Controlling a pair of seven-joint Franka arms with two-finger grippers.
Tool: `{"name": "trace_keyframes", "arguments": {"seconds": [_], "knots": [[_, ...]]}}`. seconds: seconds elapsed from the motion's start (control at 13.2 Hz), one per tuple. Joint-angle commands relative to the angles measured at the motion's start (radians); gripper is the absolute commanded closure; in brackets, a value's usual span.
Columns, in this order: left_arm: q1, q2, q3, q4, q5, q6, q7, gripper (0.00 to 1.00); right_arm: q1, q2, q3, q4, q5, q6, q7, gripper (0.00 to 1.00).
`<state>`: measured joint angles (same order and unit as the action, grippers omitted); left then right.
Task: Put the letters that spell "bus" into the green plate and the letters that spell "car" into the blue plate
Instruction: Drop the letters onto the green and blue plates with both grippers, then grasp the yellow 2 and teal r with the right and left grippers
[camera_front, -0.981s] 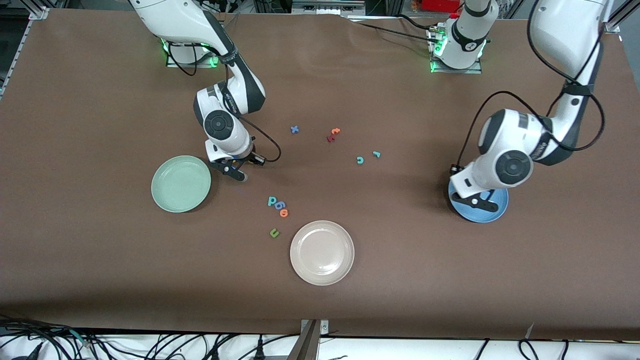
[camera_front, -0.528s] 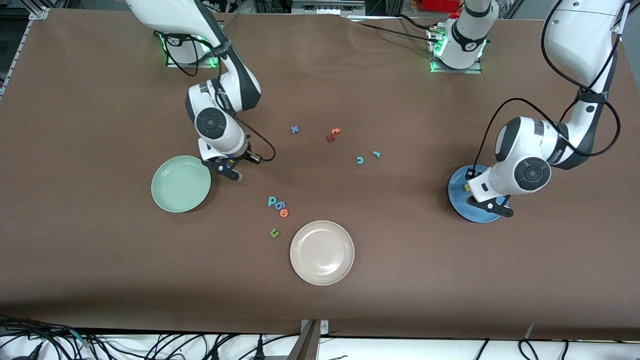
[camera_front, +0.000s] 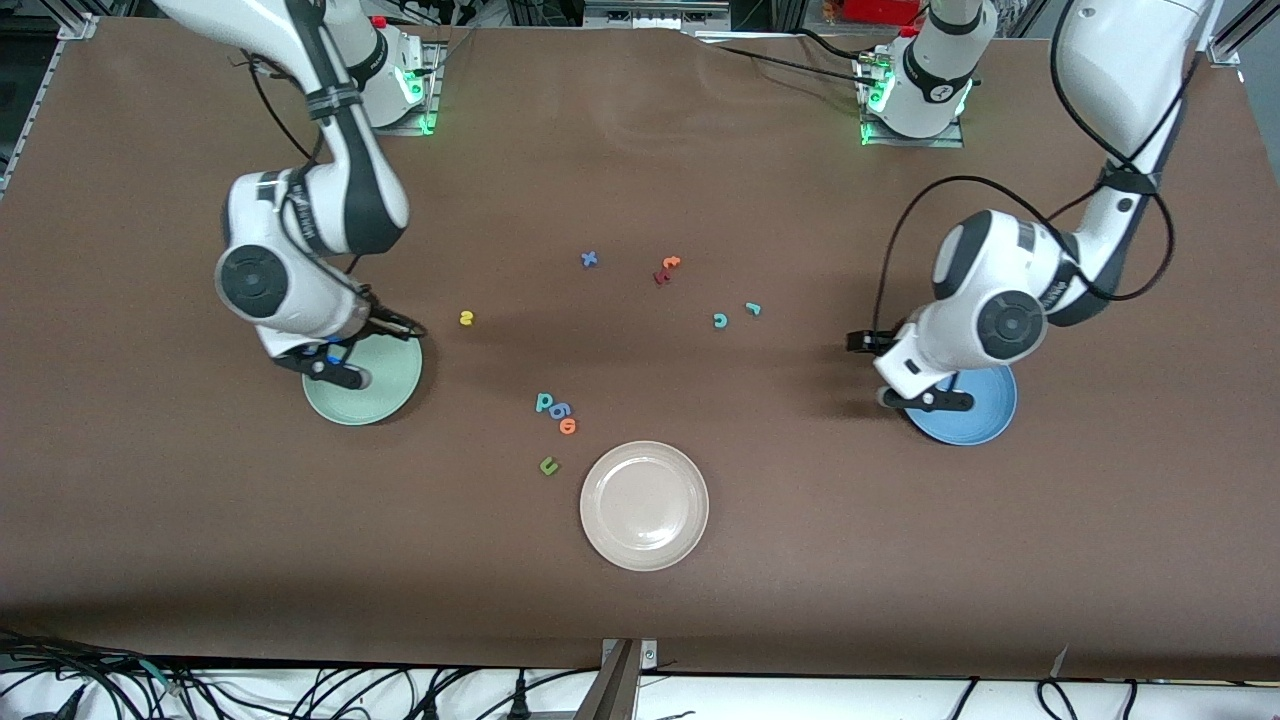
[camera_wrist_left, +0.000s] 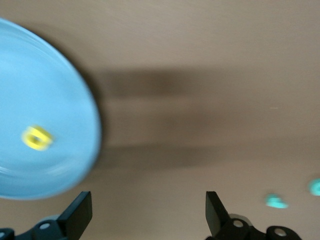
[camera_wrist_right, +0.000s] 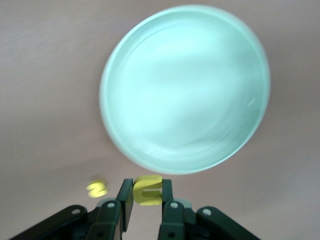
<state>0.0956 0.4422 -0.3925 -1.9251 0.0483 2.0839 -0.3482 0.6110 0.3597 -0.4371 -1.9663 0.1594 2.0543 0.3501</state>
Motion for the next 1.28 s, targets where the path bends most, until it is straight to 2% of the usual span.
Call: {"name": "trace_keyframes", "arguments": {"seconds": [0.0, 0.23, 0.3, 0.45, 0.6, 0.68, 0.75, 0.83, 0.91, 0.98, 1.06, 1.21], "knots": [[0.003, -0.033, -0.064, -0.096, -0.059, 0.115, -0.188, 0.00, -0.026, 0.054, -0.034, 0.009, 0.000, 0.036, -0.150, 0.96], [0.001, -0.069, -0.158, -0.282, -0.056, 0.416, -0.443, 0.00, -0.092, 0.123, -0.029, 0.009, 0.015, 0.098, -0.270, 0.96], [0.001, -0.074, -0.184, -0.316, -0.048, 0.462, -0.515, 0.00, -0.093, 0.139, -0.029, 0.009, 0.015, 0.101, -0.272, 0.96], [-0.065, -0.073, -0.193, -0.325, -0.036, 0.496, -0.656, 0.00, -0.094, 0.165, -0.028, 0.009, 0.017, 0.128, -0.273, 0.95], [-0.092, -0.073, -0.193, -0.365, 0.058, 0.565, -0.783, 0.00, -0.100, 0.182, -0.026, 0.009, 0.041, 0.142, -0.287, 0.93], [-0.109, -0.071, -0.192, -0.385, 0.140, 0.591, -0.870, 0.00, -0.097, 0.180, -0.025, 0.009, 0.046, 0.139, -0.287, 0.80], [-0.111, -0.063, -0.193, -0.399, 0.260, 0.605, -0.961, 0.00, -0.096, 0.176, -0.025, 0.009, 0.046, 0.135, -0.287, 0.42], [-0.111, -0.054, -0.193, -0.400, 0.368, 0.605, -1.065, 0.00, -0.096, 0.173, -0.025, 0.009, 0.046, 0.133, -0.287, 0.16], [-0.111, -0.040, -0.193, -0.400, 0.458, 0.605, -1.156, 0.01, -0.096, 0.165, -0.025, 0.010, 0.046, 0.130, -0.287, 0.05], [-0.108, -0.024, -0.193, -0.399, 0.538, 0.605, -1.222, 0.03, -0.093, 0.139, -0.023, 0.015, 0.046, 0.116, -0.280, 0.01], [-0.103, -0.008, -0.193, -0.399, 0.591, 0.605, -1.264, 0.03, -0.085, 0.119, -0.023, 0.027, 0.046, 0.068, -0.270, 0.01], [-0.103, 0.013, -0.193, -0.390, 0.613, 0.611, -1.289, 0.03, -0.053, 0.096, -0.020, 0.067, 0.046, -0.046, -0.182, 0.01]]}}
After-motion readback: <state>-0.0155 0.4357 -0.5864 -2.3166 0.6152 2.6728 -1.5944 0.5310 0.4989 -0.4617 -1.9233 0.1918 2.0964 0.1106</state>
